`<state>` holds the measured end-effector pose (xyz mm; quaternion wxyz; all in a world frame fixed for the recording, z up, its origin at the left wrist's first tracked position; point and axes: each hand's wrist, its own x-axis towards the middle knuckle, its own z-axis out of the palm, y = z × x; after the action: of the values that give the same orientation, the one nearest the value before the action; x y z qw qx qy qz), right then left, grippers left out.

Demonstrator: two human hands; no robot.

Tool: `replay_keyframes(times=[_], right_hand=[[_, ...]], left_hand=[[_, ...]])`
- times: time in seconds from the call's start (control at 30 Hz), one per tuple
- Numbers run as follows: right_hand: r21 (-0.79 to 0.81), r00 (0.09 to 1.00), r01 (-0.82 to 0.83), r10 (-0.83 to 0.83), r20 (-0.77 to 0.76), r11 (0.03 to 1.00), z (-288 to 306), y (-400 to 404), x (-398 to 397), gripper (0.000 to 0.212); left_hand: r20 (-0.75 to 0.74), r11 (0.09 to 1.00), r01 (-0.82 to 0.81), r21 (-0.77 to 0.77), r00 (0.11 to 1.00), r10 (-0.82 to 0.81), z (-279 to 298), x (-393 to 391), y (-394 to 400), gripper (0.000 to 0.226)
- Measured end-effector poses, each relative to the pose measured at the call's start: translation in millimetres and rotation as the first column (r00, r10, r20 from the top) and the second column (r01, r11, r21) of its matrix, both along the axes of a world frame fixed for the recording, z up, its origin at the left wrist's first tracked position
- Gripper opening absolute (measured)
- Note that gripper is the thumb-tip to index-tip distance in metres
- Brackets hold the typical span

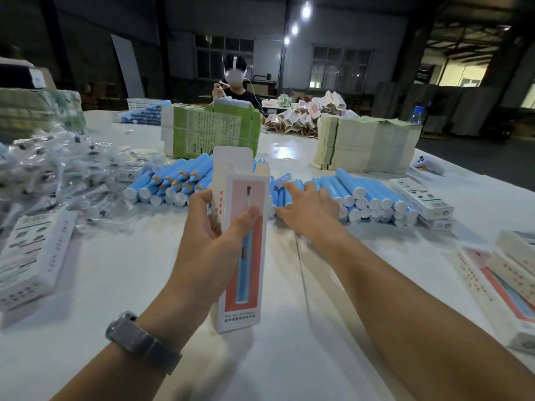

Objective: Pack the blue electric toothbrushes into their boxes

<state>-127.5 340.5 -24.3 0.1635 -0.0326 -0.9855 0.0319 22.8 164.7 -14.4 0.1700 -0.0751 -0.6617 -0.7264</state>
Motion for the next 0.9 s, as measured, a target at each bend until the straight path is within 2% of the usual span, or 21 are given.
replay_keyframes(times=[0.07,0.17,0.27,0.37,0.47,0.53,0.6,0.67,0.73,0.77,0.83,0.9], right_hand=[[0.055,1.000,-0.010,0.011,-0.015,0.998,1.4,-3.7,-1.5,0.044],[0.042,0.992,-0.018,0.023,-0.125,0.999,3.8,-7.8,-3.1,0.030],[0.022,0.986,-0.038,0.041,-0.161,0.999,6.5,-13.4,1.0,0.031],[0.070,0.997,-0.047,0.050,-0.050,0.996,18.6,-17.5,3.6,0.033],[0.119,0.996,-0.061,0.052,0.076,0.991,31.3,-19.9,5.6,0.016],[0.142,0.991,-0.075,0.057,0.123,0.987,36.1,-19.8,8.6,0.018],[0.039,0.983,-0.084,0.076,0.165,0.996,39.4,-15.6,12.5,0.029],[-0.207,0.978,-0.064,0.103,0.183,0.976,44.5,-9.7,19.8,0.029],[-0.496,0.980,-0.058,0.143,0.135,0.867,53.7,-7.5,32.9,0.023],[-0.648,0.979,-0.102,0.190,0.068,0.755,58.9,-7.4,40.7,0.022],[-0.869,0.947,-0.250,0.295,-0.127,0.428,72.1,-7.2,58.7,0.020],[-0.926,0.900,-0.351,0.324,-0.293,0.137,88.0,-7.5,80.1,0.021]], left_hand=[[0.010,1.000,0.008,0.002,1.000,-0.008,0.5,-0.1,0.3,0.022],[0.026,0.999,0.033,0.039,0.999,-0.034,-0.1,-1.4,-1.2,0.023],[0.011,0.998,0.057,0.019,0.998,-0.057,-0.7,-1.9,-2.3,0.023],[-0.008,0.997,0.080,0.005,0.997,-0.080,-0.6,-1.7,-2.3,0.027],[-0.010,0.996,0.091,-0.001,0.996,-0.091,-0.4,-2.1,-2.8,0.026],[-0.015,0.995,0.101,0.004,0.995,-0.101,0.3,-1.7,-3.2,0.030],[-0.022,0.992,0.123,0.015,0.992,-0.122,0.9,-0.7,-3.0,0.037],[-0.036,0.988,0.151,0.018,0.988,-0.151,2.1,0.7,-2.4,0.038],[-0.047,0.986,0.166,0.005,0.985,-0.166,3.6,2.1,-2.7,0.038],[-0.055,0.986,0.168,-0.003,0.984,-0.168,4.1,2.9,-3.1,0.038],[-0.080,0.984,0.178,-0.006,0.981,-0.178,3.9,3.3,-4.0,0.034],[-0.096,0.982,0.189,-0.015,0.977,-0.190,3.7,4.1,-4.9,0.032]])
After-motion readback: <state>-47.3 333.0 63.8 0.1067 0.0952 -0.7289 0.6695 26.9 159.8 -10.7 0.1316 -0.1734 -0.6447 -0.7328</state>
